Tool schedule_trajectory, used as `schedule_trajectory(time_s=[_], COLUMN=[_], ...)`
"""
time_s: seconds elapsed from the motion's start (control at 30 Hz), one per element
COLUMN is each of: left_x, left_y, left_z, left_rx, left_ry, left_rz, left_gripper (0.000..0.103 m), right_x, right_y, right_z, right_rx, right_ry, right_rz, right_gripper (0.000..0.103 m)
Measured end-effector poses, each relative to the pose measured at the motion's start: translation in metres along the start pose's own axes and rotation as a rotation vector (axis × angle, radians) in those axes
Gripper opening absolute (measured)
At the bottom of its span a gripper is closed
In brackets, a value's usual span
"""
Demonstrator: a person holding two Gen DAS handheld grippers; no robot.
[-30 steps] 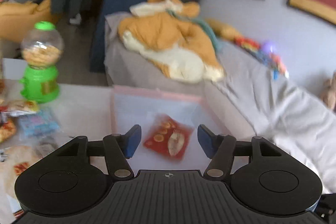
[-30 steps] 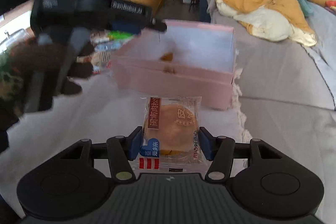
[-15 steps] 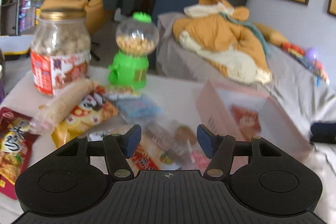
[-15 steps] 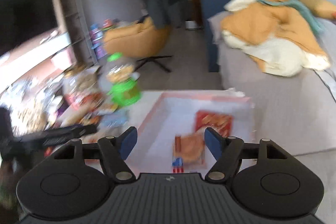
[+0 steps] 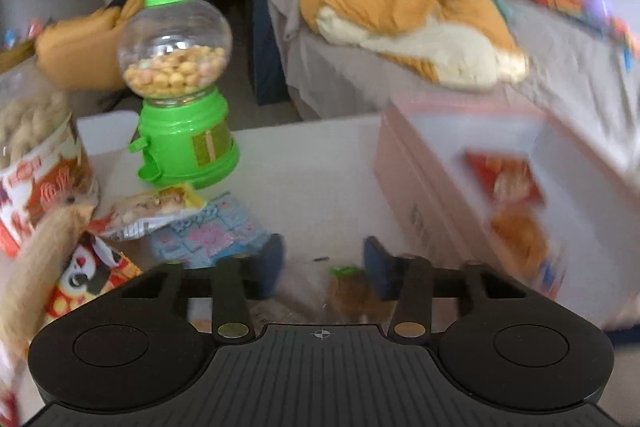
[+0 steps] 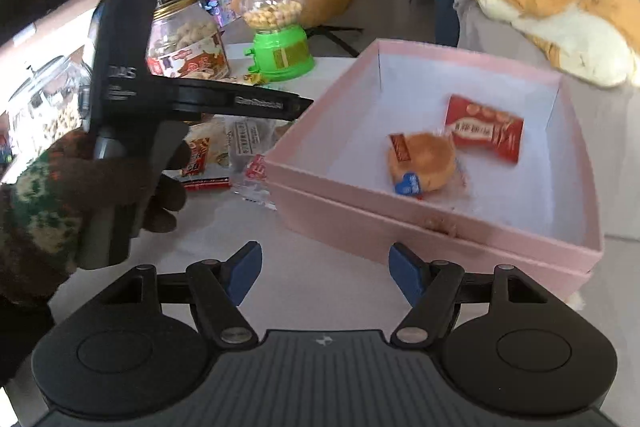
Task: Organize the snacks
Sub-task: 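Release the bread bun into the pink box with the right gripper, then grasp the lollipop with the right gripper while the left gripper grasps a cookie packet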
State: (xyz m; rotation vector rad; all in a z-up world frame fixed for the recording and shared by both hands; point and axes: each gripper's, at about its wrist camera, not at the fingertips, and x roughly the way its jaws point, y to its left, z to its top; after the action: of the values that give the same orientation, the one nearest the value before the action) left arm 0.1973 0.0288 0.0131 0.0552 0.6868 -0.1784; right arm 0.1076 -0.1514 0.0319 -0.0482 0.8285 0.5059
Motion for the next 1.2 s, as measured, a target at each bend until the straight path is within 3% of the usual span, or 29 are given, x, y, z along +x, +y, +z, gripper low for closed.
schedule_trajectory(time_s=[0.1,0.3,0.47,0.53,0.63,0.7,0.77,0.87,1.0,1.1,1.2], left_x=[-0.022,-0.076,-0.115,-0.132,-0.144,-0.147,-0.148,-0.142,-0.12,-0.096,-0.081], left_y=[0.004,0.034,0.069,0.081,0.089,0.091,0.091,0.087,0.068,0.047,0.031], left_z=[-0.017,-0.062,-0.08,-0.084,-0.083,-0.085,-0.089,-0.09,-0.081,-0.075,-0.07], left_rx=[0.092,0.083,-0.117,-0.202,-0.277,-0.3,-0.316,-0.303,-0.271,-0.186,-0.117], left_ry=[-0.03,-0.049,-0.102,-0.142,-0.123,-0.102,-0.085,-0.07,-0.048,-0.006,0.003], left_rz=[-0.02,-0.109,-0.141,-0.11,-0.047,-0.048,-0.067,-0.065,-0.065,0.01,0.07], left_gripper=[0.045,0.043,0.043,0.043,0.043,0.043,0.043,0.043,0.043,0.043,0.05], right_x=[0.005,0.012,0.031,0.042,0.058,0.069,0.072,0.069,0.047,0.021,0.0], right_y=[-0.006,-0.002,0.04,0.06,0.085,0.095,0.099,0.096,0.081,0.065,0.045], right_z=[0.0,0.008,0.017,0.02,0.024,0.029,0.034,0.035,0.01,-0.012,-0.032], right_rx=[0.023,0.075,0.034,0.006,-0.012,-0.011,-0.009,-0.016,-0.051,-0.063,-0.047], right_ry=[-0.007,-0.013,0.026,0.051,0.071,0.076,0.079,0.099,0.091,0.068,0.04], right_rz=[-0.015,0.044,0.115,0.122,0.139,0.138,0.146,0.143,0.089,0.019,-0.06], right_gripper=[0.071,0.071,0.071,0.071,0.071,0.065,0.045,0.042,0.04,0.04,0.04])
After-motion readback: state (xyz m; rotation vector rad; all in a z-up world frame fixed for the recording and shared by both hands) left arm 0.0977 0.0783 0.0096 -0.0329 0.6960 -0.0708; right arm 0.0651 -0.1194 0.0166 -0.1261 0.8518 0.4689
